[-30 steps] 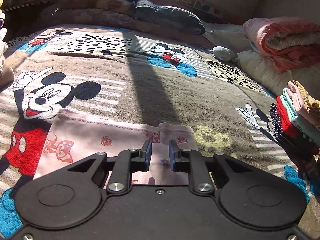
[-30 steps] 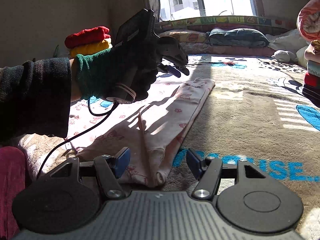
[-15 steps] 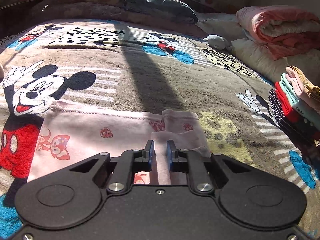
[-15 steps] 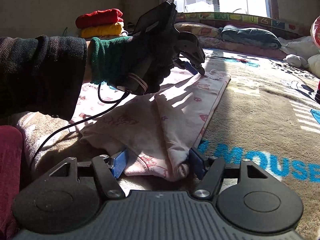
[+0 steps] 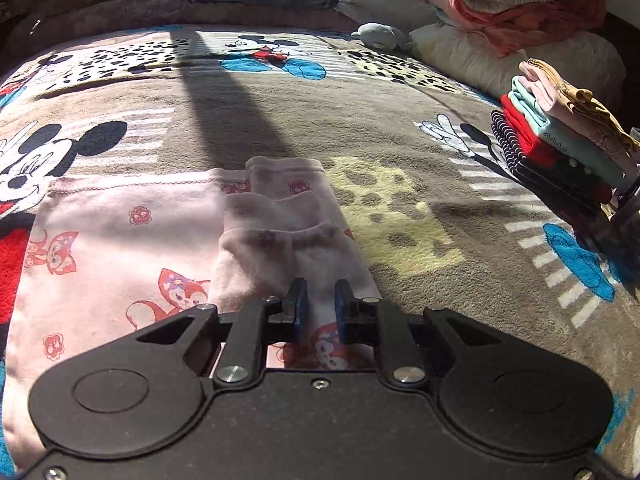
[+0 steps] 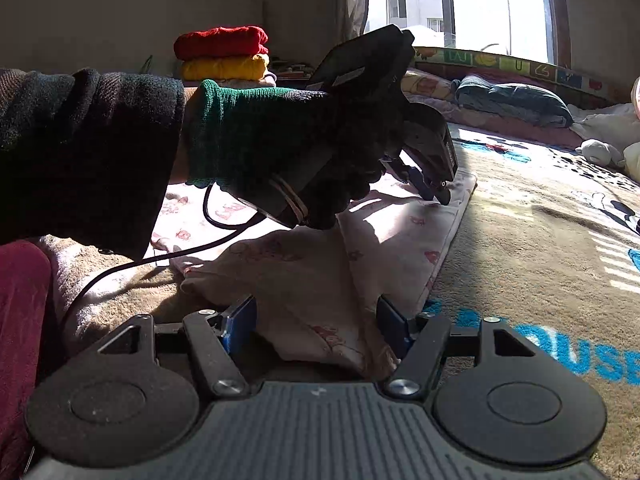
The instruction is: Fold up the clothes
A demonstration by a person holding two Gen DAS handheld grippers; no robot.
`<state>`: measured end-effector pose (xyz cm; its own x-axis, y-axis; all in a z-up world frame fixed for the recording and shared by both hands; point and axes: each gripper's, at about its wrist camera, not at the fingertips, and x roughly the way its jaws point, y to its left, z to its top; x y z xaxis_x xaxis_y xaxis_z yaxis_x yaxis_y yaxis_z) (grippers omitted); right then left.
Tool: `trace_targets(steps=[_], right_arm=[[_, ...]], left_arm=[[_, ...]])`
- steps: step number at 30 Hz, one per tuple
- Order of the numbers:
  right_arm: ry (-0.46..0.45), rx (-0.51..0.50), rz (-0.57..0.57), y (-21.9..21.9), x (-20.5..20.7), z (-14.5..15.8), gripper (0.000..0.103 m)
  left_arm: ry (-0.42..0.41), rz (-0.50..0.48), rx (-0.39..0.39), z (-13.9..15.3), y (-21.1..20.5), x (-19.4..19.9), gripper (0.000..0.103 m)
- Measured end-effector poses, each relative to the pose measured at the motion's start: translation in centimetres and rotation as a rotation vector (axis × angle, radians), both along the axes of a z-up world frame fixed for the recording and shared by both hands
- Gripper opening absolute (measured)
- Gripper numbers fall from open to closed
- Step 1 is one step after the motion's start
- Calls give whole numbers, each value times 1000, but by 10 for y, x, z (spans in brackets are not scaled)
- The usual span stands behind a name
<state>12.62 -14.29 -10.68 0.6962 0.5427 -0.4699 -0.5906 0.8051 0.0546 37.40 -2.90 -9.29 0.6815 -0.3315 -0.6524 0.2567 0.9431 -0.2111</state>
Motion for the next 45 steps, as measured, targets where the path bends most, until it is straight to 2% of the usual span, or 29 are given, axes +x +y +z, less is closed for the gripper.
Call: trace_targets(steps=[4, 9, 12, 17, 19, 21, 24, 27, 29, 31, 33, 38, 40, 45], right_arm=[[-23, 38, -14, -5, -5, 6, 68], [-48, 90, -33, -9, -12, 13, 68], [-24, 155, -45, -12, -13, 15, 68], [62, 304, -86, -26, -8, 13, 68], [99, 348, -102, -30, -6, 10, 68], [140, 401, -124, -35, -5, 6, 68], [164, 468, -167, -44, -4, 3, 68], [197, 549, -254, -61, -1, 0, 70], [260, 652, -333, -79, 4, -10, 75], [319, 750, -396, -95, 8, -21, 74], [352, 813, -416, -104, 11, -28, 73], [357, 795, -397, -98, 14, -31, 77], [353, 787, -395, -95, 15, -32, 77], [350, 780, -387, -93, 21, -31, 78]], left_arm=[[10, 33, -30, 3, 6, -4, 20], [-16, 102, -85, 16, 45, -48, 23], [-17, 166, -125, 17, 76, -82, 27], [-14, 291, -209, 16, 129, -139, 29], [-19, 342, -240, 15, 149, -163, 33], [-22, 398, -268, 14, 169, -184, 44], [-26, 487, -311, 12, 201, -214, 44], [-27, 593, -366, 7, 235, -241, 44], [-22, 662, -394, 4, 255, -253, 44], [-18, 731, -421, 0, 275, -265, 44], [-4, 787, -465, -6, 293, -272, 44], [-4, 878, -618, -19, 337, -268, 44], [-7, 897, -645, -21, 350, -259, 44], [-17, 917, -630, -19, 371, -232, 44]])
